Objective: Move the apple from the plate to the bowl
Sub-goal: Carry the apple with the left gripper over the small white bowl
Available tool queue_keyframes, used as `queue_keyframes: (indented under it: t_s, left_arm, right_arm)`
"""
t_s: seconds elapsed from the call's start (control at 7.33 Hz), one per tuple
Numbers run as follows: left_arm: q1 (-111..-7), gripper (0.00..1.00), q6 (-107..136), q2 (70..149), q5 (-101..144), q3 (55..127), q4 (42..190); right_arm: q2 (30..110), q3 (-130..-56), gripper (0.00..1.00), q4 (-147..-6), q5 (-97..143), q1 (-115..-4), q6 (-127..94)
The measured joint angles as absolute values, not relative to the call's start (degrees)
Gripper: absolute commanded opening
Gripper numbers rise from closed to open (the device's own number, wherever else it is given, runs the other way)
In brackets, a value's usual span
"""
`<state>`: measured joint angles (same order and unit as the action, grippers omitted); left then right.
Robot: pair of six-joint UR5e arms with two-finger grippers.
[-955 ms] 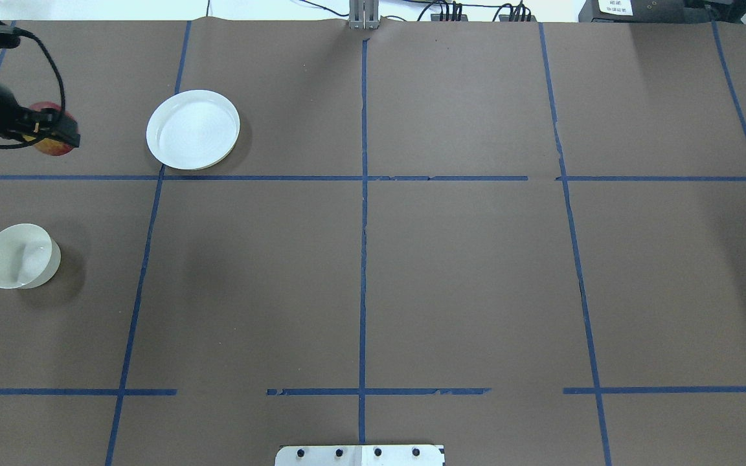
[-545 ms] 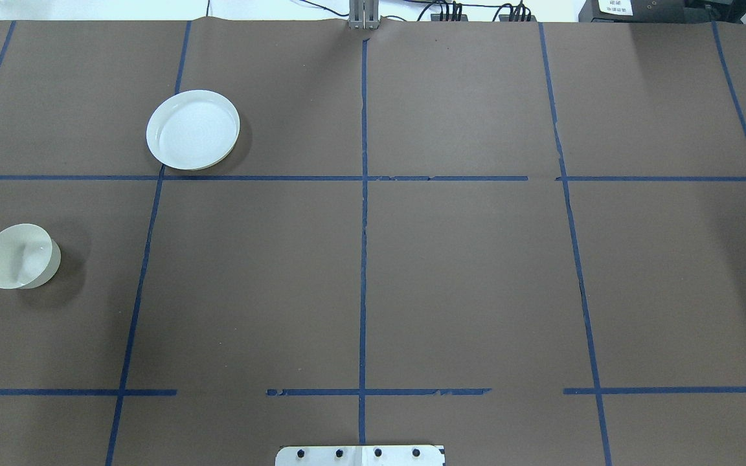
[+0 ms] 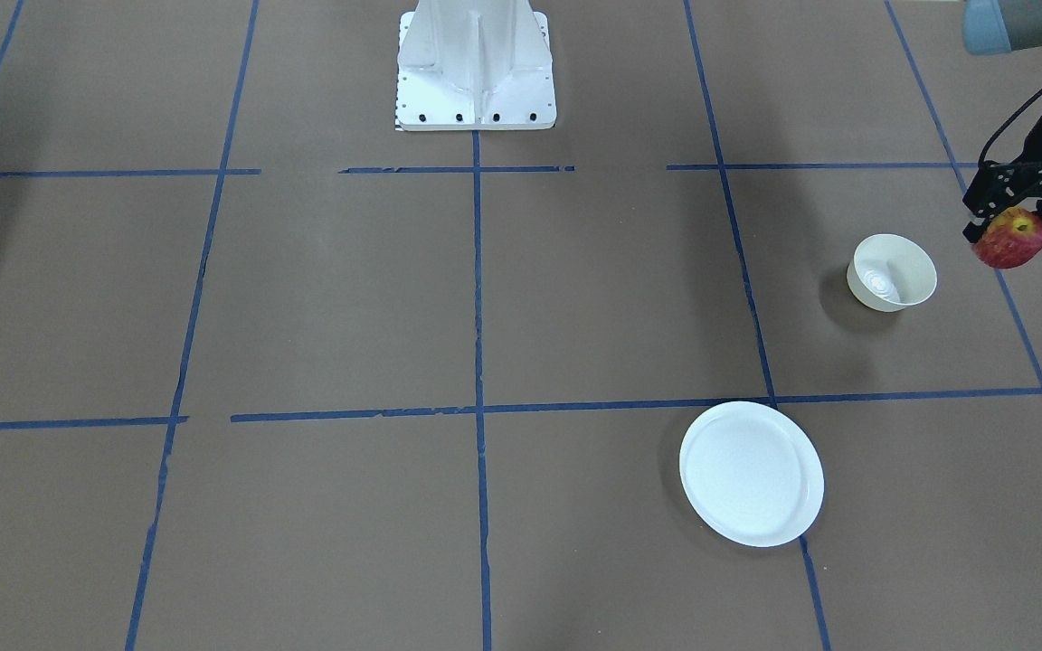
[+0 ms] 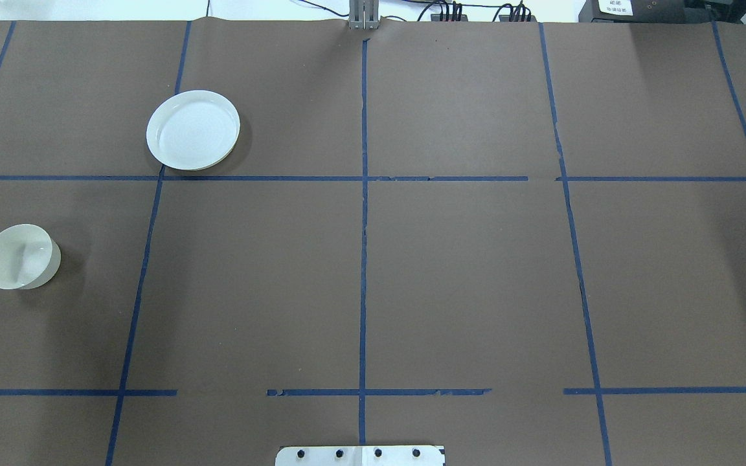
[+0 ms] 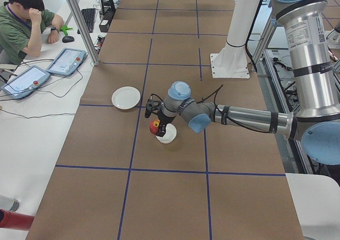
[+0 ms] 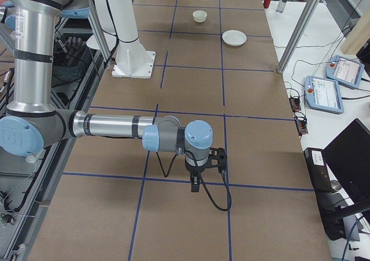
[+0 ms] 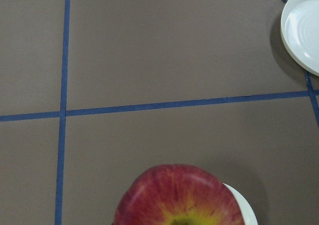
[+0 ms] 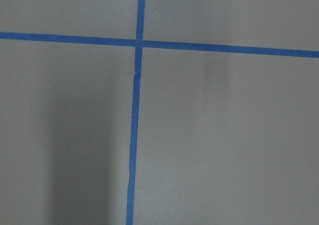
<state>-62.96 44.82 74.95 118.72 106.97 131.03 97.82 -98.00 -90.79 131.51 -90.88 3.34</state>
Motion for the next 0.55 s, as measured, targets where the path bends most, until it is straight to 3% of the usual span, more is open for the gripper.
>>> queue_keyframes:
  t_s: [0.55]
  left_arm:
    - [-53.11,0.44,52.87,76.32,118.13,104.13,132.17]
  right_arm:
    - [97.82,-98.00,1.00,-90.79,131.49,-90.88,3.34]
